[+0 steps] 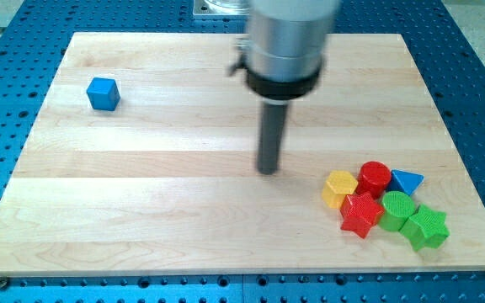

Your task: Push the cube into the red circle and hexagon

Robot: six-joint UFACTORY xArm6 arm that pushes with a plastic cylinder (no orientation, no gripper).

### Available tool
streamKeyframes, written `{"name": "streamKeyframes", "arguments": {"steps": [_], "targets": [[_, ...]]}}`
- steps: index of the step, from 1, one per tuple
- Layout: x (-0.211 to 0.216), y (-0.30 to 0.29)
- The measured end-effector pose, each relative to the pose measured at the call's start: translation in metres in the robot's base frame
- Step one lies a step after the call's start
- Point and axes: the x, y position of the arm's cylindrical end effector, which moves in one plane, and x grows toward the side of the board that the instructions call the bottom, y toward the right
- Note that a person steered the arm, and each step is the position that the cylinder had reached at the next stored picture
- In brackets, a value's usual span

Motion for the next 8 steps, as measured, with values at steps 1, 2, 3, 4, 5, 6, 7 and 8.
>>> {"name": "streamKeyframes", "arguments": {"steps": [1,2,3,4,5,6,7,8], "targets": [[-0.031,-0.112],[-0.063,-0.226],[-0.11,-0.265],[-0.124,-0.245],[-0.13,-0.186],[-0.141,-0.14],[-0.164,-0.138],[-0.111,-0.095]]}}
